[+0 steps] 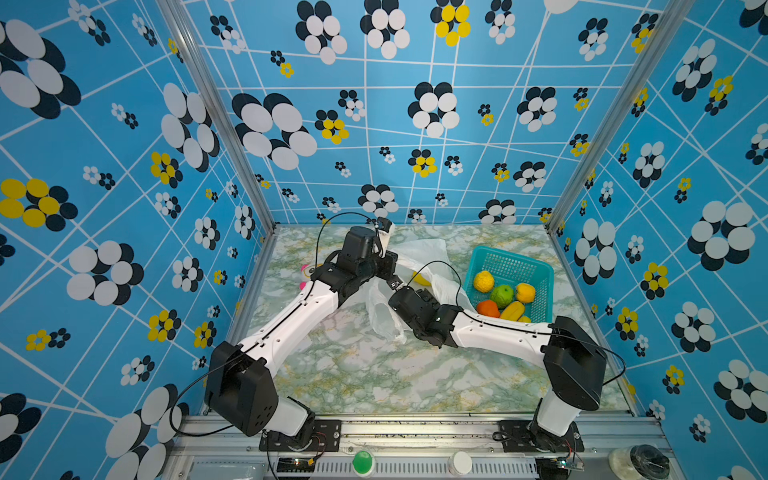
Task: Untie the knot of the plastic bag and take out the fruit
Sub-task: 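Move the open right gripper back into the bag mouth, then lower the right gripper inside the bag toward the yellow lemon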
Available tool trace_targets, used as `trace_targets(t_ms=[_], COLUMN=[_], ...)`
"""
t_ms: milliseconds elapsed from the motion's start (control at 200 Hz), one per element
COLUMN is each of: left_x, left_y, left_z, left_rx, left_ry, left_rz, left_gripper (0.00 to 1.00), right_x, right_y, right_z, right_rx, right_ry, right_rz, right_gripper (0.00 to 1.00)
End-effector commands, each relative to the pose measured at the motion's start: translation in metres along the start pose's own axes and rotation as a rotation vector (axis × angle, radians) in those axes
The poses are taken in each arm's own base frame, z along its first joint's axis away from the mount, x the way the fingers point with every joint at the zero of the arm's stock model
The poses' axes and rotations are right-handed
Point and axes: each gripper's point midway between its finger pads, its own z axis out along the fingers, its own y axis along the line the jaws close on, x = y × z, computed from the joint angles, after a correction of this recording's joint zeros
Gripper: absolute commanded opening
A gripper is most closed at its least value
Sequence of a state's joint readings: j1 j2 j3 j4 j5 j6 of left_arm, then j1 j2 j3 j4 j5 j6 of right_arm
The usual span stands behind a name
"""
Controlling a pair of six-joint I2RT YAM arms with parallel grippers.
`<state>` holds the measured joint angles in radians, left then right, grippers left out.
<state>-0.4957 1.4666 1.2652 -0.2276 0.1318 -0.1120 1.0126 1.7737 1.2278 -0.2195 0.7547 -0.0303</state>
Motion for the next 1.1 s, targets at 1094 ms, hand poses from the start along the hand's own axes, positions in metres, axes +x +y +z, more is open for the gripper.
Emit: trace_targets(t_ms=[1094], left_x=[-0.019], left_y=[-0.03], left_z=[-0.028], left_rx=[0.082], left_ry=[-0.098], left_rz=[0.082], left_gripper=[0.0], right_x=[0.019], right_y=[-0.013], right_z=[0.107], right_rx=[0.363], right_ry=[0.329], right_rz=[-0.348], right_gripper=[0.49])
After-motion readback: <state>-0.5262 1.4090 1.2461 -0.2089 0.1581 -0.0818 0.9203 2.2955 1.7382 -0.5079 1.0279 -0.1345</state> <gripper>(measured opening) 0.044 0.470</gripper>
